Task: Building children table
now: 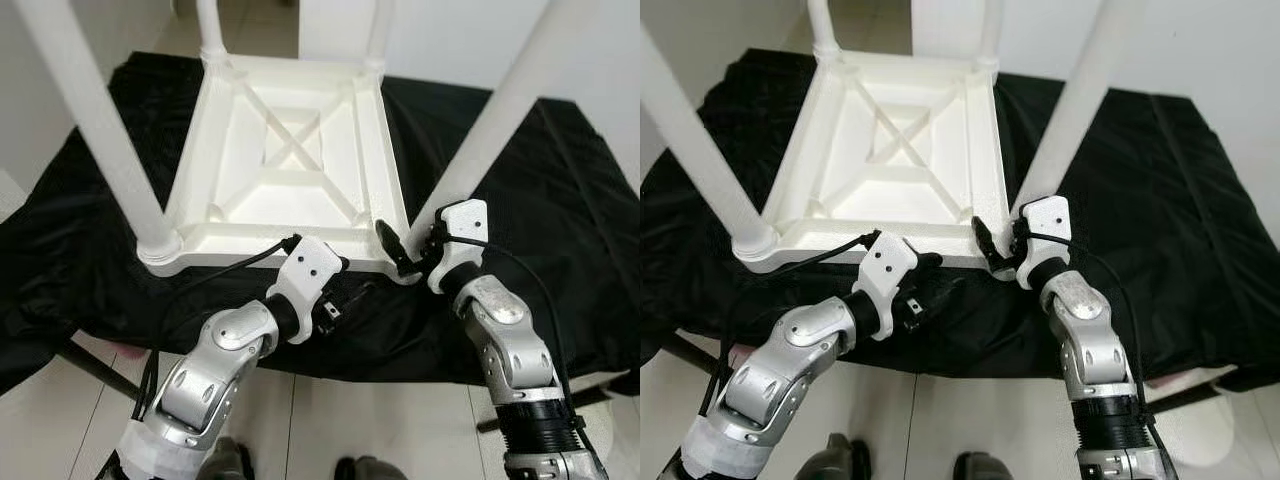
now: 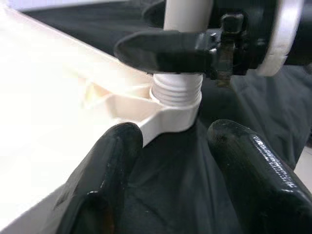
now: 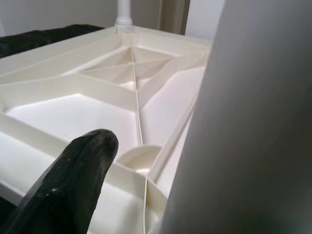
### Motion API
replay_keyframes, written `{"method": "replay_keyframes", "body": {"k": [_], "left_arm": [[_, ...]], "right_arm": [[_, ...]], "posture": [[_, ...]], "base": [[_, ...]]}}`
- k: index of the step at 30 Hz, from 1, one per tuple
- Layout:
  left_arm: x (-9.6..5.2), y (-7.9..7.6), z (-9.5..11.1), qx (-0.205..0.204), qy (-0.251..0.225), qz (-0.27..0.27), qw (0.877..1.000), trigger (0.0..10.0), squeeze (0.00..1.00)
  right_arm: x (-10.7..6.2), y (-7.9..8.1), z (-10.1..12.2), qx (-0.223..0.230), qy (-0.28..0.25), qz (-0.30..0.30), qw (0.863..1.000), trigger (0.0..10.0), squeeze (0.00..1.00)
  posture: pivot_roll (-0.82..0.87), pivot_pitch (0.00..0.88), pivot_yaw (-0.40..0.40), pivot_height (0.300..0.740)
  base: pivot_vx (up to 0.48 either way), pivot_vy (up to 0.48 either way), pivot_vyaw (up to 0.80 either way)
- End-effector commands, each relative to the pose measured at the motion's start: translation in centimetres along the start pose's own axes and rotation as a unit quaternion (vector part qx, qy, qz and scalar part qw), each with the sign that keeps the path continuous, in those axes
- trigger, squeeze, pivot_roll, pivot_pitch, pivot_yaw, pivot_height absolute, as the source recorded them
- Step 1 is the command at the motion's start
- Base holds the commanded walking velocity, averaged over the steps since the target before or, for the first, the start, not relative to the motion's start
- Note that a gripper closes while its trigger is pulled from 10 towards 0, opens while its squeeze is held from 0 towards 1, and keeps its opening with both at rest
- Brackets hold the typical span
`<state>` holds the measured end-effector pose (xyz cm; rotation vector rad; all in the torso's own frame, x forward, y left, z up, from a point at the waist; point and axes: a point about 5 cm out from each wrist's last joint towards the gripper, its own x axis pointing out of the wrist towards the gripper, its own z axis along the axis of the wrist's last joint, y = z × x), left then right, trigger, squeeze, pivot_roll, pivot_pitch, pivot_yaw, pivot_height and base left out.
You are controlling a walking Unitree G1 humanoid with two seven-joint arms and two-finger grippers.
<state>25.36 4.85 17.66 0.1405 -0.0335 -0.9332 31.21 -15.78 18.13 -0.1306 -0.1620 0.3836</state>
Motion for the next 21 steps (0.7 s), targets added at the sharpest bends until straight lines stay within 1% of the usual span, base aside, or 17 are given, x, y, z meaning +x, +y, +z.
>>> {"method": "replay_keyframes", "body": {"k": [1, 3, 5, 6, 8, 10, 12, 14, 15, 16, 18, 20, 21], "left_arm": [[0.2, -0.1, -0.2, 0.003, 0.004, 0.004, 1.000, 10.0, 0.00], [0.2, -0.1, -0.2, 0.008, 0.004, 0.000, 1.000, 10.0, 0.00], [0.1, -0.3, -0.4, 0.009, 0.005, -0.022, 1.000, 10.0, 0.00], [0.1, -0.3, -0.4, 0.009, 0.005, -0.022, 1.000, 10.0, 0.00], [-0.1, -0.7, -0.6, 0.000, 0.006, -0.048, 0.999, 10.0, 0.00], [-0.1, -0.7, -0.6, 0.000, 0.006, -0.048, 0.999, 10.0, 0.00], [0.0, -0.8, -0.8, -0.012, 0.007, -0.058, 0.998, 10.0, 0.00], [0.0, -0.8, -0.8, -0.012, 0.007, -0.058, 0.998, 10.0, 0.00], [0.1, -0.8, -1.0, -0.019, 0.004, -0.056, 0.998, 10.0, 0.00], [0.1, -0.8, -1.0, -0.019, 0.004, -0.056, 0.998, 10.0, 0.00], [0.3, -0.7, -1.2, -0.031, 0.002, -0.049, 0.998, 10.0, 0.00], [0.3, -0.7, -1.2, -0.031, 0.002, -0.049, 0.998, 10.0, 0.00], [0.3, -0.5, -1.5, -0.039, 0.003, -0.044, 0.998, 10.0, 0.00]], "right_arm": [[-0.1, -0.3, -0.3, 0.002, 0.002, -0.001, 1.000, 10.0, 0.00], [0.1, -0.5, -0.3, 0.000, 0.000, -0.001, 1.000, 10.0, 0.00], [0.9, -0.9, -0.5, -0.002, -0.008, 0.016, 1.000, 10.0, 0.00], [0.9, -0.9, -0.5, -0.002, -0.008, 0.016, 1.000, 10.0, 0.00], [1.5, -1.2, -0.9, 0.004, -0.007, 0.049, 0.999, 10.0, 0.00], [1.5, -1.2, -0.9, 0.004, -0.007, 0.049, 0.999, 10.0, 0.00], [1.7, -1.6, -1.7, 0.007, 0.004, 0.068, 0.998, 10.0, 0.00], [1.7, -1.6, -1.7, 0.007, 0.004, 0.068, 0.998, 10.0, 0.00], [1.6, -1.8, -2.4, 0.007, 0.017, 0.081, 0.997, 10.0, 0.00], [1.6, -1.8, -2.4, 0.007, 0.017, 0.081, 0.997, 10.0, 0.00], [1.3, -2.3, -3.7, 0.011, 0.043, 0.089, 0.995, 10.0, 0.00], [1.3, -2.3, -3.7, 0.011, 0.043, 0.089, 0.995, 10.0, 0.00], [1.2, -2.4, -4.2, 0.016, 0.051, 0.090, 0.995, 4.7, 0.00]], "posture": [[0.06, 0.036, -0.067, 0.740], [0.07, 0.029, -0.064, 0.740], [0.06, 0.019, -0.055, 0.740], [0.06, 0.019, -0.055, 0.740], [0.06, 0.006, -0.048, 0.740], [0.06, 0.006, -0.048, 0.740], [0.07, 0.000, -0.053, 0.740], [0.07, 0.000, -0.053, 0.740], [0.07, 0.000, -0.055, 0.740], [0.07, 0.000, -0.055, 0.740], [0.05, 0.000, -0.063, 0.740], [0.05, 0.000, -0.063, 0.740], [0.04, 0.000, -0.061, 0.740]], "base": [[0.000, 0.000, 0.00], [0.000, 0.000, 0.00], [0.000, 0.000, 0.00], [0.000, 0.000, 0.00], [0.000, 0.000, 0.00], [0.000, 0.000, 0.00], [0.000, 0.000, 0.00], [0.000, 0.000, 0.00], [0.000, 0.000, 0.00], [0.000, 0.000, 0.00], [0.000, 0.000, 0.00], [0.000, 0.000, 0.00], [0.000, 0.000, 0.00]]}}
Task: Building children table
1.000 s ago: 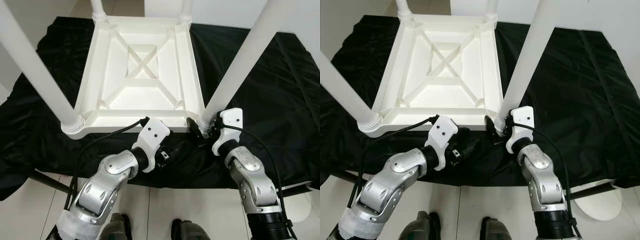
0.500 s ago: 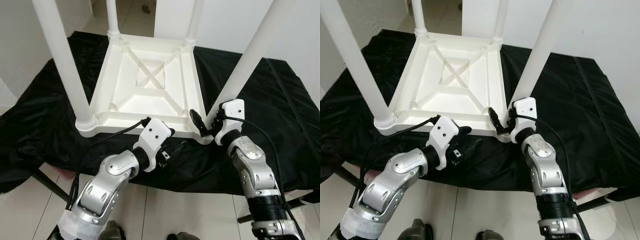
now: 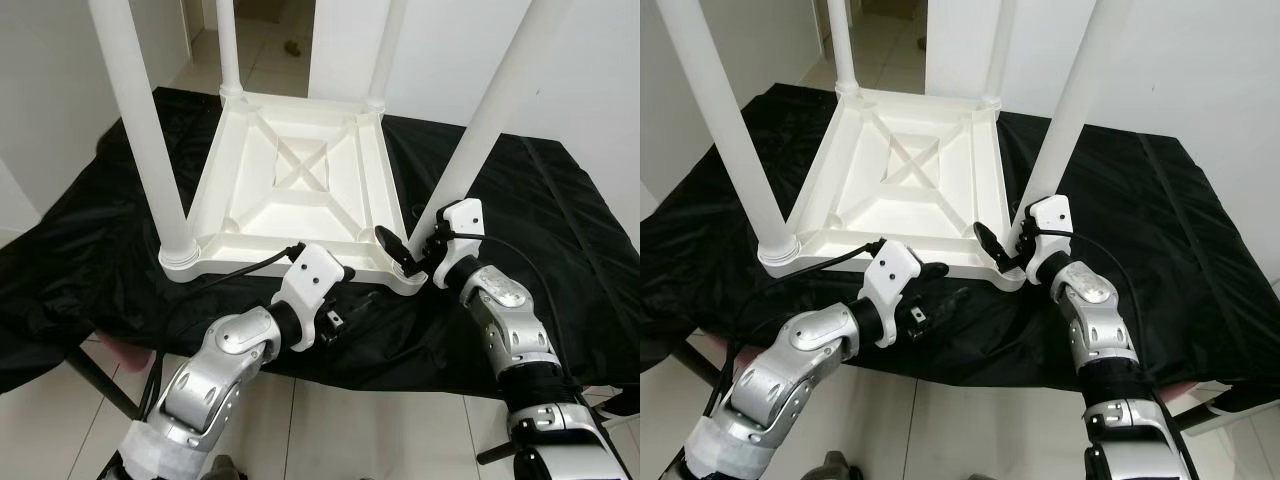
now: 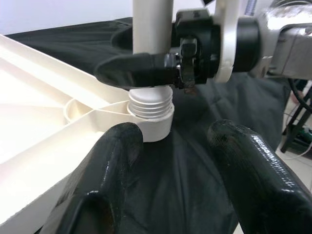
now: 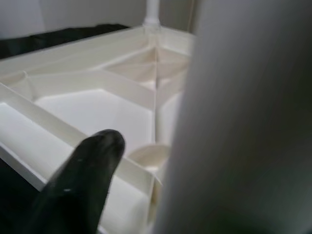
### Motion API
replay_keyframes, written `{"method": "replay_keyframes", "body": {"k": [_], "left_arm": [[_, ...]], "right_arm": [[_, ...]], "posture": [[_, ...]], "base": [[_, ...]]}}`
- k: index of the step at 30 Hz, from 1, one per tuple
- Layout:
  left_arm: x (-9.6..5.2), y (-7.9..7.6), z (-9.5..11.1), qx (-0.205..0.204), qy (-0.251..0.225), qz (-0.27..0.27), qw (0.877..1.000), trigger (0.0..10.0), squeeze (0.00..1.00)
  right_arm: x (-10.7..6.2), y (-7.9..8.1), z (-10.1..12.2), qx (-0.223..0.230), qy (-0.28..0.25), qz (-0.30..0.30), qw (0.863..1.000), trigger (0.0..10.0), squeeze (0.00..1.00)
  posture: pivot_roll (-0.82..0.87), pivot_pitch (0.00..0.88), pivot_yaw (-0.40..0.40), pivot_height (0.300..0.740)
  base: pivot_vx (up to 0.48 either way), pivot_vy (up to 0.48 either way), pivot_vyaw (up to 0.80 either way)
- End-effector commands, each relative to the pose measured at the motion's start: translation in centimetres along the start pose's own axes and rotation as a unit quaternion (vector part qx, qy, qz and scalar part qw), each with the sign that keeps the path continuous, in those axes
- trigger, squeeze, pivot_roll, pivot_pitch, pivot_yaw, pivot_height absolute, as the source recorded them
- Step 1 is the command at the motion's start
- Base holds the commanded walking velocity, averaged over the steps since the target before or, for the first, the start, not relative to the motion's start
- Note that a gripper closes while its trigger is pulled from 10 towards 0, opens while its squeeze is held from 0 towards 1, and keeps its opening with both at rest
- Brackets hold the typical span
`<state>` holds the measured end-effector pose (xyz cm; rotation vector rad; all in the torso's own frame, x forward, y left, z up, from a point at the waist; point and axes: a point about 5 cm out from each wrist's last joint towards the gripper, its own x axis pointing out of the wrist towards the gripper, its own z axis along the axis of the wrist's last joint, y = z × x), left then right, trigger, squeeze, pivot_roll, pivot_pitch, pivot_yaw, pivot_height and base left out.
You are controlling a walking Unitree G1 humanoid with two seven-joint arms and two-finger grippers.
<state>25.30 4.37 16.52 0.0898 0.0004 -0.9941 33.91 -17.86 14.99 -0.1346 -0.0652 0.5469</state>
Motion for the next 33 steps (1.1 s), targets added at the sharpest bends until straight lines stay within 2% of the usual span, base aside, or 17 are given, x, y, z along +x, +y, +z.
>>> {"method": "replay_keyframes", "body": {"k": [1, 2, 6, 13, 20, 21, 22, 24, 25, 28, 29, 32, 33], "left_arm": [[-0.1, 0.0, -0.4, -0.010, 0.002, -0.013, 1.000, 10.0, 0.00], [-0.1, 0.4, -0.7, -0.009, 0.008, -0.004, 1.000, 10.0, 0.00], [0.1, 1.1, -0.8, -0.014, 0.007, 0.013, 1.000, 10.0, 0.00], [0.4, 1.1, -0.7, -0.014, 0.000, 0.023, 1.000, 10.0, 0.00], [1.1, 0.9, -0.3, -0.020, -0.013, 0.036, 0.999, 10.0, 0.00], [1.1, 0.8, -0.6, -0.018, -0.010, 0.040, 0.999, 10.0, 0.00], [1.1, 0.8, -0.6, -0.018, -0.010, 0.040, 0.999, 10.0, 0.00], [0.9, 0.6, -1.0, -0.014, -0.008, 0.045, 0.999, 10.0, 0.00], [0.9, 0.6, -1.0, -0.014, -0.008, 0.045, 0.999, 10.0, 0.00], [0.8, 0.6, -1.3, -0.008, -0.007, 0.052, 0.999, 10.0, 0.00], [0.8, 0.6, -1.3, -0.008, -0.007, 0.052, 0.999, 10.0, 0.00], [1.2, 0.7, -1.3, -0.012, -0.013, 0.060, 0.998, 10.0, 0.00], [1.2, 0.7, -1.3, -0.012, -0.013, 0.060, 0.998, 10.0, 0.00]], "right_arm": [[0.0, 0.0, -0.4, 0.003, 0.010, 0.006, 1.000, 4.7, 0.00], [0.0, 0.1, -1.0, 0.009, 0.015, 0.012, 1.000, 0.0, 0.00], [-0.1, 0.8, -2.0, 0.027, 0.022, 0.028, 0.999, 0.0, 0.00], [-0.4, 1.2, -2.6, 0.038, 0.020, 0.034, 0.998, 0.0, 0.00], [-0.5, 1.6, -3.3, 0.050, 0.017, -0.010, 0.999, 0.0, 0.00], [-0.3, 1.8, -3.2, 0.056, 0.017, -0.058, 0.997, 0.0, 0.00], [-0.3, 1.8, -3.2, 0.056, 0.017, -0.058, 0.997, 0.0, 0.00], [0.0, 2.3, -3.2, 0.070, 0.018, -0.125, 0.989, 0.0, 0.00], [0.0, 2.3, -3.2, 0.070, 0.018, -0.125, 0.989, 0.0, 0.00], [0.0, 3.6, -3.4, 0.081, 0.034, -0.237, 0.967, 0.0, 0.00], [0.0, 3.6, -3.4, 0.081, 0.034, -0.237, 0.967, 0.0, 0.00], [-0.3, 4.5, -3.3, 0.061, 0.047, -0.321, 0.944, 0.0, 0.00], [-0.3, 4.5, -3.3, 0.061, 0.047, -0.321, 0.944, 0.0, 0.00]], "posture": [[0.04, 0.000, -0.061, 0.740], [0.03, 0.000, -0.063, 0.740], [0.03, 0.000, -0.060, 0.740], [0.02, 0.000, -0.056, 0.740], [0.03, 0.000, -0.049, 0.740], [0.03, 0.000, -0.049, 0.740], [0.03, 0.000, -0.049, 0.740], [0.03, 0.000, -0.051, 0.740], [0.03, 0.000, -0.051, 0.740], [0.03, 0.000, -0.053, 0.740], [0.03, 0.000, -0.053, 0.740], [0.02, 0.000, -0.058, 0.740], [0.02, 0.000, -0.058, 0.740]], "base": [[0.000, 0.000, 0.00], [0.000, 0.000, 0.00], [0.000, 0.000, 0.00], [0.000, 0.000, 0.00], [0.000, 0.000, 0.00], [0.000, 0.000, 0.00], [0.000, 0.000, 0.00], [0.000, 0.000, 0.00], [0.000, 0.000, 0.00], [0.000, 0.000, 0.00], [0.000, 0.000, 0.00], [0.000, 0.000, 0.00], [0.000, 0.000, 0.00]]}}
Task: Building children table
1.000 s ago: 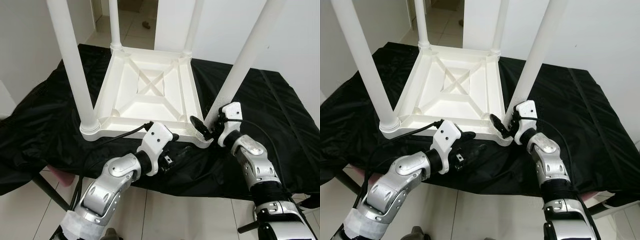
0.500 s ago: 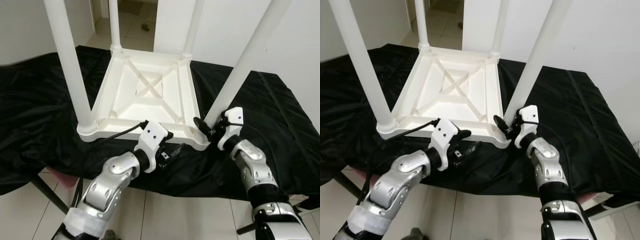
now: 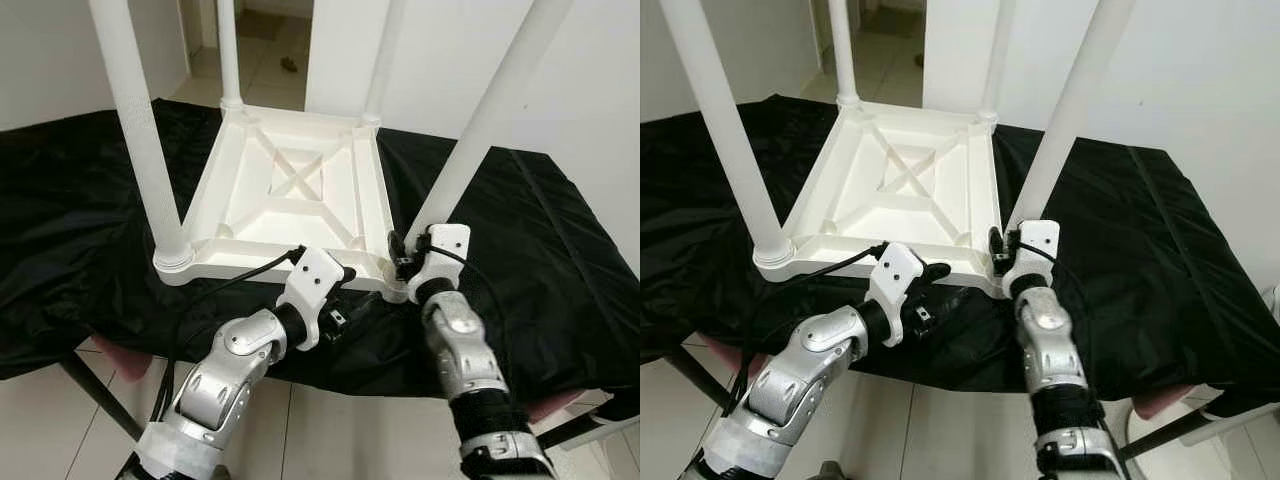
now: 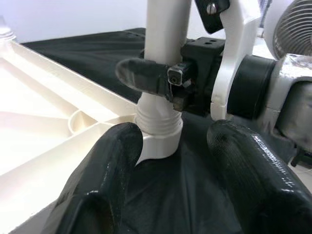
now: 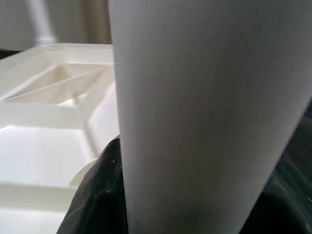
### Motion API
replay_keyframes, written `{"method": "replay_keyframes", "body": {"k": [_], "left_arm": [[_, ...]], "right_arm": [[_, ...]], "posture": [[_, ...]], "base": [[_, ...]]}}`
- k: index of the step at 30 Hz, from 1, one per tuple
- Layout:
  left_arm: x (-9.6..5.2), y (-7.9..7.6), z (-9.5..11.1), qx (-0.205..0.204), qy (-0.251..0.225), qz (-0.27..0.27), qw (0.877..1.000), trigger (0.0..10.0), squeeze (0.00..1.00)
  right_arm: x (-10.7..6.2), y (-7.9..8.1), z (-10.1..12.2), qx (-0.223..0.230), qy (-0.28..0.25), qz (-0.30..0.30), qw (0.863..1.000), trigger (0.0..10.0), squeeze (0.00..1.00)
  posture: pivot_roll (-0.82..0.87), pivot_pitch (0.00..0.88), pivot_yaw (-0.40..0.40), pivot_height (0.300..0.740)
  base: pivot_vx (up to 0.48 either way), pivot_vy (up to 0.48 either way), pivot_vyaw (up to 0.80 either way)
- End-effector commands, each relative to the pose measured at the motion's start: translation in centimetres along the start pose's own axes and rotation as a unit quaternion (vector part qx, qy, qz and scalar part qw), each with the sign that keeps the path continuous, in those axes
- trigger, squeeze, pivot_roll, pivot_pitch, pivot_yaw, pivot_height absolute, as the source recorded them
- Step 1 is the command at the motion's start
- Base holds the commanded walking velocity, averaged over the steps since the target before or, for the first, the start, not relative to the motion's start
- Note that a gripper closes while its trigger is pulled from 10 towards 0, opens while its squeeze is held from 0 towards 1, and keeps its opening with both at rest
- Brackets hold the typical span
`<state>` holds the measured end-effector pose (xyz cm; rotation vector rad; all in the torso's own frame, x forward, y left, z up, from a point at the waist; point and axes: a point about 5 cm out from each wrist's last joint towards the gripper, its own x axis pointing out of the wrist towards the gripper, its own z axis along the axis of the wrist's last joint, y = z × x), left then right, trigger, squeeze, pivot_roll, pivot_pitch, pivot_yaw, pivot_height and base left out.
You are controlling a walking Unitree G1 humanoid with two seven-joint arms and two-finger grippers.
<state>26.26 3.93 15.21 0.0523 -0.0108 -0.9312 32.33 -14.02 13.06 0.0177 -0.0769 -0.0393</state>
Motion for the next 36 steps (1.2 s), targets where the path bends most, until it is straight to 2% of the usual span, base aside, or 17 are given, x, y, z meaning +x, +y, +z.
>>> {"method": "replay_keyframes", "body": {"k": [1, 4, 10, 11, 12, 17, 20, 24, 25, 28, 29, 30, 31, 33, 34, 36], "left_arm": [[0.4, 0.3, 0.1, -0.002, -0.004, 0.031, 1.000, 10.0, 0.00], [0.6, 0.2, 0.0, -0.015, -0.004, 0.033, 0.999, 10.0, 0.00], [0.8, 0.2, 0.0, -0.010, -0.006, 0.033, 0.999, 10.0, 0.00], [0.8, 0.2, 0.0, -0.010, -0.006, 0.035, 0.999, 10.0, 0.00], [0.8, 0.3, 0.0, -0.011, -0.006, 0.037, 0.999, 10.0, 0.00], [0.8, 0.6, 0.0, -0.009, -0.006, 0.043, 0.999, 10.0, 0.00], [0.9, 0.8, 0.2, -0.012, -0.004, 0.045, 0.999, 10.0, 0.00], [0.9, 0.9, 0.2, -0.015, -0.002, 0.045, 0.999, 10.0, 0.00], [0.8, 0.9, 0.3, -0.015, -0.001, 0.046, 0.999, 10.0, 0.00], [0.7, 1.0, 0.3, -0.015, 0.000, 0.047, 0.999, 10.0, 0.00], [0.7, 1.0, 0.4, -0.014, 0.001, 0.046, 0.999, 10.0, 0.00], [0.6, 1.0, 0.4, -0.014, 0.002, 0.045, 0.999, 10.0, 0.00], [0.6, 1.0, 0.4, -0.014, 0.002, 0.045, 0.999, 10.0, 0.00], [0.5, 1.0, 0.5, -0.010, 0.005, 0.040, 0.999, 10.0, 0.00], [0.5, 1.0, 0.5, -0.010, 0.005, 0.040, 0.999, 10.0, 0.00], [0.7, 1.1, 0.7, -0.006, 0.005, 0.036, 0.999, 10.0, 0.00]], "right_arm": [[-1.0, -0.1, -1.9, -0.020, 0.045, -0.054, 0.997, 0.0, 0.00], [-1.0, 0.8, -1.6, 0.006, 0.037, -0.041, 0.998, 0.0, 0.00], [-1.1, 0.8, -1.1, 0.008, 0.032, -0.048, 0.998, 0.0, 0.00], [-1.1, 0.7, -1.1, 0.009, 0.035, -0.051, 0.998, 3.1, 0.00], [-1.0, 0.5, -1.0, 0.010, 0.033, -0.053, 0.998, 10.0, 1.00], [-1.0, 0.3, -0.6, 0.018, 0.021, -0.046, 0.999, 10.0, 1.00], [-0.8, 0.1, -0.4, 0.026, 0.011, 0.025, 0.999, 10.0, 1.00], [-0.8, 0.0, -0.3, 0.028, 0.009, 0.047, 0.998, 10.0, 1.00], [-0.7, -0.4, -0.2, 0.027, 0.009, 0.077, 0.997, 10.0, 1.00], [-0.7, -0.8, -0.1, 0.022, 0.008, 0.107, 0.994, 10.0, 1.00], [-0.6, -1.2, 0.1, 0.006, 0.006, 0.143, 0.990, 10.0, 0.00], [-0.5, -1.7, 0.2, -0.004, 0.008, 0.175, 0.985, 10.0, 0.00], [-0.5, -1.7, 0.2, -0.004, 0.008, 0.175, 0.985, 10.0, 0.00], [-0.3, -2.3, 0.1, -0.038, 0.015, 0.243, 0.969, 10.0, 0.00], [-0.3, -2.3, 0.1, -0.038, 0.015, 0.243, 0.969, 10.0, 0.00], [-0.2, -2.8, -0.5, -0.061, 0.035, 0.302, 0.951, 10.0, 0.00]], "posture": [[0.02, 0.000, -0.058, 0.740], [0.02, 0.000, -0.059, 0.740], [0.02, 0.000, -0.065, 0.740], [0.02, 0.000, -0.065, 0.740], [0.03, 0.000, -0.066, 0.740], [0.03, 0.000, -0.067, 0.740], [0.04, 0.000, -0.067, 0.740], [0.04, 0.000, -0.067, 0.740], [0.04, 0.000, -0.064, 0.740], [0.04, 0.000, -0.060, 0.740], [0.04, 0.000, -0.055, 0.740], [0.04, 0.000, -0.055, 0.740], [0.04, 0.000, -0.055, 0.740], [0.04, 0.000, -0.042, 0.740], [0.04, 0.000, -0.042, 0.740], [0.04, 0.000, -0.031, 0.740]], "base": [[0.000, 0.000, 0.00], [0.000, 0.000, 0.00], [0.000, 0.000, 0.00], [0.000, 0.000, 0.00], [0.000, 0.000, 0.00], [0.000, 0.000, 0.00], [0.000, 0.000, 0.00], [0.000, 0.000, 0.00], [0.000, 0.000, 0.00], [0.000, 0.000, 0.00], [0.000, 0.000, 0.00], [0.000, 0.000, 0.00], [0.000, 0.000, 0.00], [0.000, 0.000, 0.00], [0.000, 0.000, 0.00], [0.000, 0.000, 0.00]]}}
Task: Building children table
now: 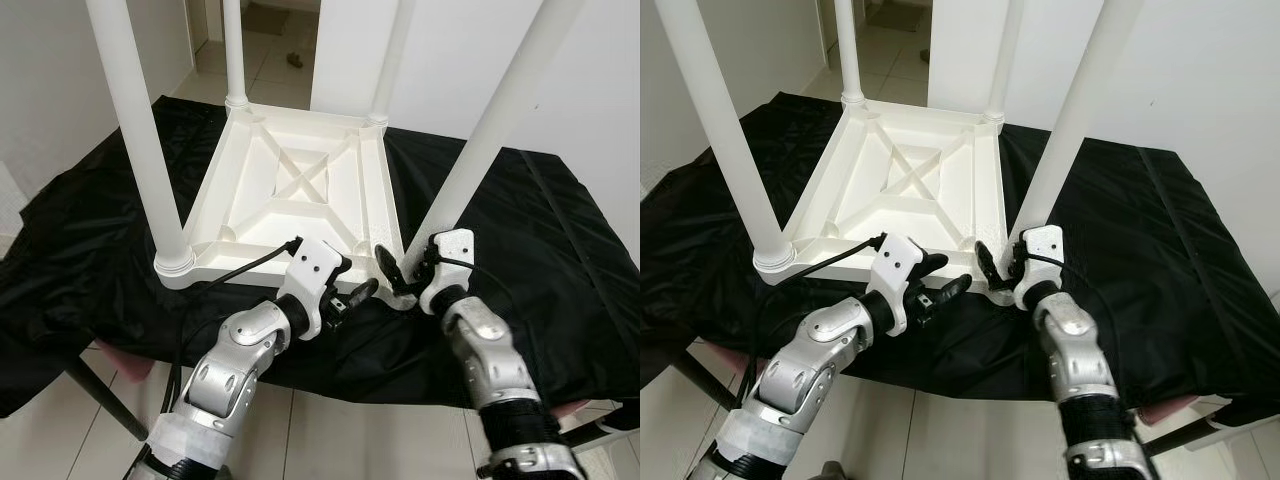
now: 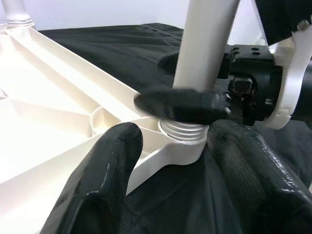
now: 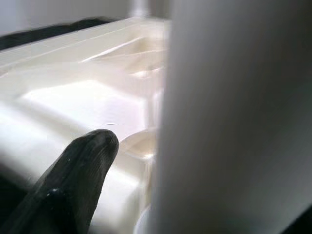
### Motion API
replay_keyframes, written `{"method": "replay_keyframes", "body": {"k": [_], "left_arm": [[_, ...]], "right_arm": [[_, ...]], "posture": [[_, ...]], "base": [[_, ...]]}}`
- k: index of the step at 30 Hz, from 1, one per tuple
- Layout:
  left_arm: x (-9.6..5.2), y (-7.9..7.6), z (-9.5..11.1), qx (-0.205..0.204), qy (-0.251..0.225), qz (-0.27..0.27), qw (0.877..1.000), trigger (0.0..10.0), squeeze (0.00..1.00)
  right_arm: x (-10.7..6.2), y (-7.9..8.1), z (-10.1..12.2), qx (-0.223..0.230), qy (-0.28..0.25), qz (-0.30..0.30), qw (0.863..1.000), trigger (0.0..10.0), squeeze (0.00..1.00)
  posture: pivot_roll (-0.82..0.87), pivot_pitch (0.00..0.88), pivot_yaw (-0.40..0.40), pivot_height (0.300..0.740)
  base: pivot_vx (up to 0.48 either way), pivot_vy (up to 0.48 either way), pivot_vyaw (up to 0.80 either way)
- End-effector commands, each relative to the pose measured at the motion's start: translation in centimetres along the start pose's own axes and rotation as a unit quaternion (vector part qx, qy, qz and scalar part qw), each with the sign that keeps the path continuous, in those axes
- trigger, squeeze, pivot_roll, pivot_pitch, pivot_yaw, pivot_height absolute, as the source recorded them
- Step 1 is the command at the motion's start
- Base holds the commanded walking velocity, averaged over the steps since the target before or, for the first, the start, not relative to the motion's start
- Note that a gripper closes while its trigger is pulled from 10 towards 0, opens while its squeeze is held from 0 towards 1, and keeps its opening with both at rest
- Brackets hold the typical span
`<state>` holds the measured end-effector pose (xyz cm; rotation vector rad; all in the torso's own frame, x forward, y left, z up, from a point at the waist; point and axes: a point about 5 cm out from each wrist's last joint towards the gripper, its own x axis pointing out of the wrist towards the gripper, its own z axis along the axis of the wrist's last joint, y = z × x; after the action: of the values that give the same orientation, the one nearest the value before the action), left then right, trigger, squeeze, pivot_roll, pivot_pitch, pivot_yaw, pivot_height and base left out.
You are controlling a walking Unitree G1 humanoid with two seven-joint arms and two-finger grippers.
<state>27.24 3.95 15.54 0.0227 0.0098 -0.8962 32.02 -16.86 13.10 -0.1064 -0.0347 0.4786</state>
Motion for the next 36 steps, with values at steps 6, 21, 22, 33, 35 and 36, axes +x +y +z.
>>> {"method": "replay_keyframes", "body": {"k": [6, 21, 22, 33, 35, 36], "left_arm": [[0.2, 0.4, 0.7, 0.012, 0.000, 0.017, 1.000, 10.0, 0.00], [0.5, 0.3, 1.1, 0.015, -0.002, 0.007, 1.000, 10.0, 0.00], [0.5, 0.2, 1.1, 0.013, -0.002, 0.006, 1.000, 10.0, 0.00], [0.2, -0.3, 0.5, 0.007, 0.008, -0.002, 1.000, 10.0, 0.00], [0.0, -0.3, 0.2, 0.010, 0.015, -0.003, 1.000, 10.0, 0.00], [0.0, -0.3, 0.2, 0.010, 0.015, -0.003, 1.000, 10.0, 0.00]], "right_arm": [[0.1, -0.1, -1.1, -0.011, 0.024, 0.083, 0.996, 10.0, 0.00], [0.0, -0.8, -0.9, 0.005, -0.004, 0.079, 0.997, 0.0, 0.00], [0.0, -0.8, -0.8, 0.003, -0.007, 0.065, 0.998, 0.0, 0.00], [0.3, 1.3, -0.7, 0.036, -0.002, -0.042, 0.998, 10.0, 0.00], [0.3, 1.2, -0.7, 0.053, 0.007, -0.103, 0.993, 10.0, 0.00], [0.3, 1.2, -0.7, 0.053, 0.007, -0.103, 0.993, 10.0, 0.00]], "posture": [[0.05, 0.000, -0.025, 0.740], [0.04, 0.000, -0.018, 0.740], [0.04, 0.000, -0.020, 0.740], [0.03, 0.007, -0.023, 0.740], [0.04, 0.007, -0.031, 0.740], [0.04, 0.007, -0.031, 0.740]], "base": [[0.000, 0.000, 0.00], [0.000, 0.000, 0.00], [0.000, 0.000, 0.00], [0.000, 0.000, 0.00], [0.000, 0.000, 0.00], [0.000, 0.000, 0.00]]}}
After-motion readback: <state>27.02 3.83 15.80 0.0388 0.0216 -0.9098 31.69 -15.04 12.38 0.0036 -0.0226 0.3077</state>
